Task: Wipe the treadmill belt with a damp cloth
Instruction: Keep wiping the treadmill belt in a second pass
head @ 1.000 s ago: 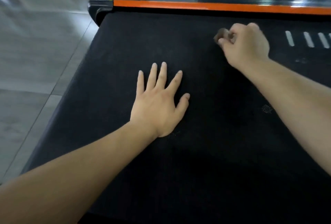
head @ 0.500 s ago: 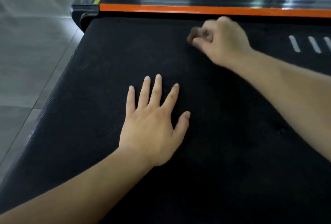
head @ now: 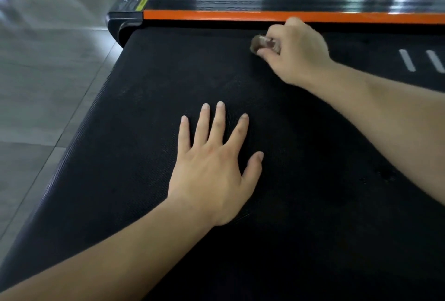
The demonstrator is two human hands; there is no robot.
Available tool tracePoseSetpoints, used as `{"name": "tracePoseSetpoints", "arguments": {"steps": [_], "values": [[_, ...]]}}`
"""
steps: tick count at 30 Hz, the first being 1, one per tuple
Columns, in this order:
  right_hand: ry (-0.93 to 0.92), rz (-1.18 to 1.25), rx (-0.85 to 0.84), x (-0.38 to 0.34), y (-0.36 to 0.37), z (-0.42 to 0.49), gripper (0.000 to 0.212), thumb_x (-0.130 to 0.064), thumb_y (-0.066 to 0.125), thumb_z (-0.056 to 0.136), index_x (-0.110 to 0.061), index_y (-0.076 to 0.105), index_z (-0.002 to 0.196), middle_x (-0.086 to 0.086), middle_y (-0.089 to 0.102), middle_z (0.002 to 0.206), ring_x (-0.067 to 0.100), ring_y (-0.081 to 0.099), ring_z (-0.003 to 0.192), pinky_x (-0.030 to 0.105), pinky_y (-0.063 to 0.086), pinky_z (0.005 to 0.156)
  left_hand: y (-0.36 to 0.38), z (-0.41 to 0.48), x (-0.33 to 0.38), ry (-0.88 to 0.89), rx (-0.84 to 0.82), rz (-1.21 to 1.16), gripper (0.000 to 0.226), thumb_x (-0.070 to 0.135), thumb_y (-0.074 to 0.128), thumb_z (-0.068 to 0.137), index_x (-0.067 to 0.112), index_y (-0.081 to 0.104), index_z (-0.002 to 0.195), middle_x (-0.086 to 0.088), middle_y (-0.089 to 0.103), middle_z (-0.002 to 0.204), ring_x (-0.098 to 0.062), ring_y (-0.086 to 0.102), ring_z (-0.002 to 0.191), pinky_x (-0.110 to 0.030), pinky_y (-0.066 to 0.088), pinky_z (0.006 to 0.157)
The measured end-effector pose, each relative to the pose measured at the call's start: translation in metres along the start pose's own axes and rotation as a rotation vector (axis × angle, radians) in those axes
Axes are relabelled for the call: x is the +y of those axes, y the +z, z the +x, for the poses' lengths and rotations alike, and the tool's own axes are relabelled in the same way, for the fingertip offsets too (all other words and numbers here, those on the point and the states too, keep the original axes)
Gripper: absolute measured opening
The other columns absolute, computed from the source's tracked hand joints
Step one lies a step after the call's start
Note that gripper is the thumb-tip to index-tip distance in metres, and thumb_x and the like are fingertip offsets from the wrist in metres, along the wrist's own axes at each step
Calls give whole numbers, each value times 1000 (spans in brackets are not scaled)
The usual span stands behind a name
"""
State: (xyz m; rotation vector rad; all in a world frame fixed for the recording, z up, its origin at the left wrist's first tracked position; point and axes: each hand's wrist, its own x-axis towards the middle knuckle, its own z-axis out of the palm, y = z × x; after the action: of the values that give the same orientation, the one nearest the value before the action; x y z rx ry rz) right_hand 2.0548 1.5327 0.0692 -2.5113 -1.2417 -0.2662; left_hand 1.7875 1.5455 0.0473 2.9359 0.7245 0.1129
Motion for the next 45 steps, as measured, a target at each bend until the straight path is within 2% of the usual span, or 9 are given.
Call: {"name": "tracePoseSetpoints", "arguments": {"steps": [5,10,13,23,27,32,37,42,45], "values": [[349,-56,77,40,-24,11,32,-46,57,92,-21,63,110,15,60,117,38,59,106,41,47,83,1,1,0,7,3,-18,72,66,15,98,32,16,162,-9,6,171,-28,-6,157,-55,-2,125],[39,-10,-35,34,-26,-31,28,-46,60,93,-18,63,99,8,57,95,27,55,82,37,44,68,-1,0,2,-3,-13,-16,73,66,13,97,33,14,162,-9,4,171,-28,-8,157,-54,-5,125],[356,-28,86,60,-38,-22,29,-45,57,94,-18,64,103,12,64,104,34,60,95,37,42,73,-2,0,1,2,-12,-17,73,66,12,97,32,13,162,-9,4,171,-28,-8,157,-54,-5,125],[264,-132,74,52,-49,-63,36,-49,52,97,-14,61,104,15,57,102,34,56,86,38,39,71,-1,1,1,0,-17,-16,73,66,12,97,32,13,162,-10,4,171,-28,-7,157,-55,-5,125],[-66,-58,-78,21,-51,-119,27,-48,57,94,-21,58,92,2,49,87,20,50,71,28,34,56,0,1,2,-3,-37,0,74,66,10,96,32,11,162,-10,3,171,-28,-8,157,-55,-5,125],[340,-78,74,61,-62,-111,34,-49,55,94,-16,59,98,11,51,97,38,57,93,39,42,71,0,0,1,-7,-34,1,74,66,10,97,32,12,162,-10,3,171,-29,-8,157,-55,-4,125],[-88,56,-124,16,-66,-173,25,-47,61,90,-22,60,91,-1,48,84,18,48,73,32,40,62,1,0,1,-8,-49,19,74,66,8,96,32,11,162,-11,2,171,-30,-8,157,-56,-4,125],[285,-58,69,52,-76,-178,31,-48,59,91,-17,59,91,7,51,89,34,56,84,36,41,66,-1,-1,1,-2,-53,26,76,66,5,94,31,11,162,-12,3,170,-31,-6,157,-57,-3,125],[-37,75,-57,3,-74,-230,29,-49,57,89,-19,60,89,-3,46,84,19,50,75,31,39,60,0,-1,3,-4,-51,38,77,66,6,94,30,12,162,-13,4,170,-32,-5,157,-57,-2,125]]}}
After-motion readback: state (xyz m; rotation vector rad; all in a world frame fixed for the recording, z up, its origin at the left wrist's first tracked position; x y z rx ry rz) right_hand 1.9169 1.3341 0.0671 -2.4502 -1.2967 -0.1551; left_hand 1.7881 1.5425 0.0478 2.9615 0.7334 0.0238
